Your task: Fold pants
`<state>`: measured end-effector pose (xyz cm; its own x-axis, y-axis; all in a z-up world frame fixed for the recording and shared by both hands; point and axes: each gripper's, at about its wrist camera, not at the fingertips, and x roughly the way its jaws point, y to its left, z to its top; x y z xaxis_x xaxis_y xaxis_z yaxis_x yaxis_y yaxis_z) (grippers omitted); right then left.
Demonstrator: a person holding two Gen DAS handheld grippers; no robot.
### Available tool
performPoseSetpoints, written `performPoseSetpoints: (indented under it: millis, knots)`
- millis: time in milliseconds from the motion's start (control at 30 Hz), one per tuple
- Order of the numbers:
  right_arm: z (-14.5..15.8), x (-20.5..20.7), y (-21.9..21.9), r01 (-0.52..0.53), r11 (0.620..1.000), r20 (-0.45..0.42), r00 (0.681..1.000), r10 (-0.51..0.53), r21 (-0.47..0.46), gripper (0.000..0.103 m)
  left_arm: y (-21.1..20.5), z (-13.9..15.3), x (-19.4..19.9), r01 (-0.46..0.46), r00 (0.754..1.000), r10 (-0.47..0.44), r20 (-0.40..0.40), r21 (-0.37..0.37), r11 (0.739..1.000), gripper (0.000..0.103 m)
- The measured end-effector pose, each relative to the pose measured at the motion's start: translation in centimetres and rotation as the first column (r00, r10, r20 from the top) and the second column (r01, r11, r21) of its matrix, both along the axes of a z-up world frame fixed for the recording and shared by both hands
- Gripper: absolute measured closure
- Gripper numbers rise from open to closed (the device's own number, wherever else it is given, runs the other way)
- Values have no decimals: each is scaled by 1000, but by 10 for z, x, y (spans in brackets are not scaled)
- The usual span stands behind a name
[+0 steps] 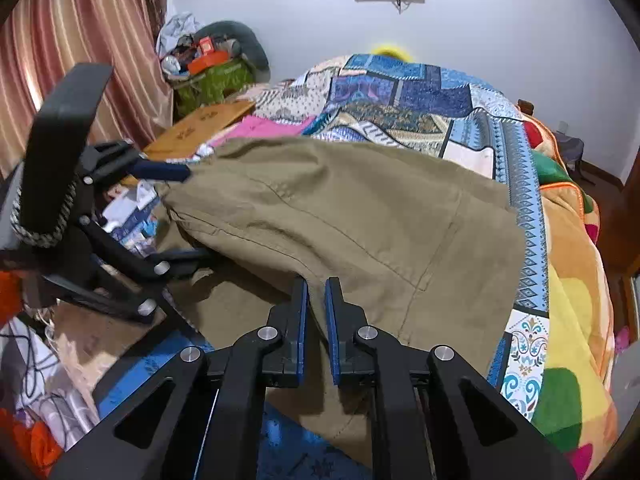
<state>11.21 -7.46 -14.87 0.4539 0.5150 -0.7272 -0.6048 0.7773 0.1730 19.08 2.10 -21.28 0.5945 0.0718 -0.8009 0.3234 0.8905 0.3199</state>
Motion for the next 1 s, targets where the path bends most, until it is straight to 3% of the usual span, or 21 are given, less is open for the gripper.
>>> performPoseSetpoints:
  millis: [100,267,533,767,1000]
  knots:
    - [8,-2,-1,-5,1000,13,1000,4,9,96,0,5,0,10,1000,-10,9,-10,1000,67]
    - [15,-12,2,-28,1000,33,999,27,7,96,1,18,-10,23,999,-22,38,-31,999,75]
    - [15,-26,1,-43,999,15,999,43,-1,97,1,18,-26,31,1000,-30,10,-72,997,75]
    - [-3,-33,4,-35,999,-41,999,35,-4,97,5,-1,-34,11,998,-16,-53,-108,994,75]
    - [-9,-35,3,-21,1000,-88,996,21,-5,92,25,2,-48,-26,995,7,-95,-205,978,57]
